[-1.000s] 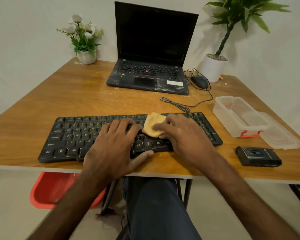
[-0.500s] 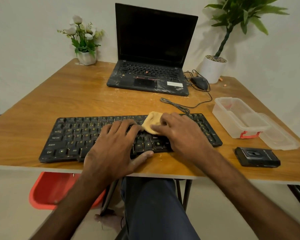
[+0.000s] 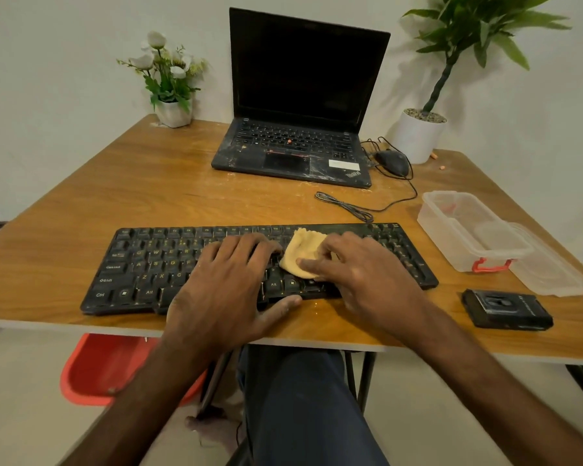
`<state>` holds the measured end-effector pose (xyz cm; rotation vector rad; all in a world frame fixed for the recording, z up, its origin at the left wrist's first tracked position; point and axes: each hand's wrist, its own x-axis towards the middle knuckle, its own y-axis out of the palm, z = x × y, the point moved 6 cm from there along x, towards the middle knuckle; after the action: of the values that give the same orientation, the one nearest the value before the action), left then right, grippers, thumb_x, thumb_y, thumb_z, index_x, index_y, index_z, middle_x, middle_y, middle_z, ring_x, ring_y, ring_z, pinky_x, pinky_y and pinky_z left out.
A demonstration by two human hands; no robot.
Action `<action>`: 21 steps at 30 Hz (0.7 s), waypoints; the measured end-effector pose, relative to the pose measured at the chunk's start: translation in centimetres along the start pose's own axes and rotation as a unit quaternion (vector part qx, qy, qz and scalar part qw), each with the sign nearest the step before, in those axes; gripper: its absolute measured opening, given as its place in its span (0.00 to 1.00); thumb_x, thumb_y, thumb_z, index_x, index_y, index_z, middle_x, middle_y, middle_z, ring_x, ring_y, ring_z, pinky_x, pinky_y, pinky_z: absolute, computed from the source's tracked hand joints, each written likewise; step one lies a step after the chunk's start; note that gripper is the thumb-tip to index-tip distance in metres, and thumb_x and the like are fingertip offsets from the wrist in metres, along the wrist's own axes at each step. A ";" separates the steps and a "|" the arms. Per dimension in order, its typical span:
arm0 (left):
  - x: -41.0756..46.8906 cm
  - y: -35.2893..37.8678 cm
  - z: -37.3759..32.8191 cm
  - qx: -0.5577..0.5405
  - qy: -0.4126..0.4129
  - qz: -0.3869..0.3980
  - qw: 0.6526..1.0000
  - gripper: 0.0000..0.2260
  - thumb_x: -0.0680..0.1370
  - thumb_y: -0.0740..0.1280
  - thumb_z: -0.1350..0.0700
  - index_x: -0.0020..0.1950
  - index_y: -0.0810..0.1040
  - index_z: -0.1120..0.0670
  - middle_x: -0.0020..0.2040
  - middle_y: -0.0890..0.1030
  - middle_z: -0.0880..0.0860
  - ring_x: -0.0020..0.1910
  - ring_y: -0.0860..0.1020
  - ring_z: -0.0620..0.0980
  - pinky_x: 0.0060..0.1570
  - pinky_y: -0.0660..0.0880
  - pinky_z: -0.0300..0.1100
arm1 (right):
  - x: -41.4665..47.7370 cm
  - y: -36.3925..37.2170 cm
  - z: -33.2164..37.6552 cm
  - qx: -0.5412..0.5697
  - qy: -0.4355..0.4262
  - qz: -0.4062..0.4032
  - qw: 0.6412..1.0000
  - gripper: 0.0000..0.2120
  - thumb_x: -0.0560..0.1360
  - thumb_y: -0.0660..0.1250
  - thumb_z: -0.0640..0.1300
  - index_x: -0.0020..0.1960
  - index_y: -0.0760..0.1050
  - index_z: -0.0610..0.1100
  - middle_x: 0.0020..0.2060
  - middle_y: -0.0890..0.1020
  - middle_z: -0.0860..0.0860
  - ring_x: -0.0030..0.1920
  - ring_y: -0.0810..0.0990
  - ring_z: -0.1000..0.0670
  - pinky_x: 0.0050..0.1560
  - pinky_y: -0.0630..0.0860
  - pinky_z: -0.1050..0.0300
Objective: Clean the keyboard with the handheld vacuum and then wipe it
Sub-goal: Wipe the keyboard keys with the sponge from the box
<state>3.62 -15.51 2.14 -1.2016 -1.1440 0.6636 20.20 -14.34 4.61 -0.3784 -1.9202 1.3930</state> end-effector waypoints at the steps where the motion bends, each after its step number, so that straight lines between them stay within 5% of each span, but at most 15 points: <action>1: 0.0 0.0 0.0 0.001 -0.001 0.002 1.000 0.35 0.76 0.52 0.26 0.71 0.69 0.51 0.67 0.74 0.52 0.64 0.73 0.51 0.62 0.73 0.51 | 0.5 0.3 -0.4 -0.024 0.001 0.003 1.000 0.21 0.72 0.70 0.47 0.65 0.76 0.52 0.52 0.77 0.48 0.50 0.74 0.49 0.45 0.70 0.54; 7: 0.1 -0.2 0.0 0.004 -0.012 0.004 1.000 0.37 0.75 0.49 0.25 0.72 0.68 0.51 0.68 0.74 0.53 0.65 0.73 0.52 0.64 0.72 0.52 | 5.5 2.1 -5.1 -0.037 0.115 0.044 0.992 0.20 0.78 0.67 0.43 0.69 0.73 0.53 0.55 0.75 0.49 0.54 0.72 0.50 0.46 0.67 0.56; 14: 0.2 0.0 0.0 0.000 -0.012 0.007 1.000 0.39 0.75 0.49 0.25 0.74 0.67 0.52 0.68 0.74 0.53 0.66 0.72 0.52 0.65 0.72 0.53 | 4.1 1.5 -1.9 -0.015 0.040 -0.010 0.999 0.18 0.72 0.73 0.41 0.61 0.79 0.49 0.51 0.79 0.49 0.50 0.75 0.50 0.47 0.73 0.52; 18: 0.2 -0.1 0.0 0.001 -0.009 0.004 1.000 0.39 0.76 0.50 0.25 0.74 0.67 0.52 0.69 0.73 0.53 0.66 0.72 0.52 0.65 0.72 0.53 | 5.8 1.5 -3.5 -0.049 0.099 0.026 0.994 0.20 0.78 0.67 0.46 0.69 0.73 0.52 0.61 0.74 0.49 0.60 0.72 0.49 0.56 0.71 0.52; 21: 0.1 -0.2 0.0 0.000 -0.013 0.004 1.000 0.39 0.76 0.50 0.25 0.74 0.67 0.52 0.68 0.73 0.52 0.65 0.72 0.52 0.65 0.72 0.52 | 6.6 1.8 -4.3 -0.023 0.142 0.034 0.989 0.19 0.79 0.65 0.46 0.69 0.73 0.51 0.58 0.73 0.50 0.58 0.71 0.51 0.57 0.73 0.54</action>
<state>3.62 -15.46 2.39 -1.2007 -1.1606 0.6869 18.25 -6.63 6.10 -0.6347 -1.7204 1.2645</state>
